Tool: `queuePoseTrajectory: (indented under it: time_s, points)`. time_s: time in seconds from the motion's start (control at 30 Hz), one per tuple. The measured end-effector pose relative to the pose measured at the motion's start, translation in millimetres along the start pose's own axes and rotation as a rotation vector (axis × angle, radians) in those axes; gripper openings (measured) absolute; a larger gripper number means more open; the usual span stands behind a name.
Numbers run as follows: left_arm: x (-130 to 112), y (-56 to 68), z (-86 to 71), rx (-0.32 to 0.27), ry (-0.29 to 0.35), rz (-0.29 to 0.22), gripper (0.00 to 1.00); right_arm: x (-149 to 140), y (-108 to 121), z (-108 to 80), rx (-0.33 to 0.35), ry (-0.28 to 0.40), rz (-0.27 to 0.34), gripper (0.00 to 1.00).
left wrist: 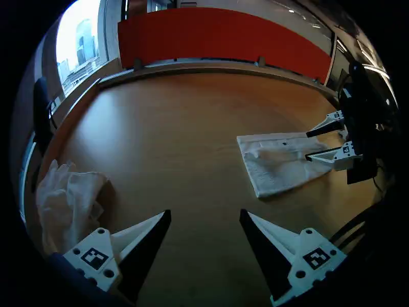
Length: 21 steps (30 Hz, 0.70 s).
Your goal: Fold towel
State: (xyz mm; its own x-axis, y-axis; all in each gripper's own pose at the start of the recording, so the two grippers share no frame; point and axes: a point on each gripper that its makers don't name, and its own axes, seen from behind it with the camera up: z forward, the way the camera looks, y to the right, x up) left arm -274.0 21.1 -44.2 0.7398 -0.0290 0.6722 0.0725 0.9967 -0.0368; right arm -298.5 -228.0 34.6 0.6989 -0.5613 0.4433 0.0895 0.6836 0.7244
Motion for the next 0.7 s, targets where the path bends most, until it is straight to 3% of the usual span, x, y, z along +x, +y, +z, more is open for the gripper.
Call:
queuePoseTrajectory:
  time_s: [0.7]
  points:
    - [-6,-1.1,-1.3,-0.001,-0.002,-0.010,1.00,-4,10,12.9,-0.016,-0.020,-0.011,1.00]
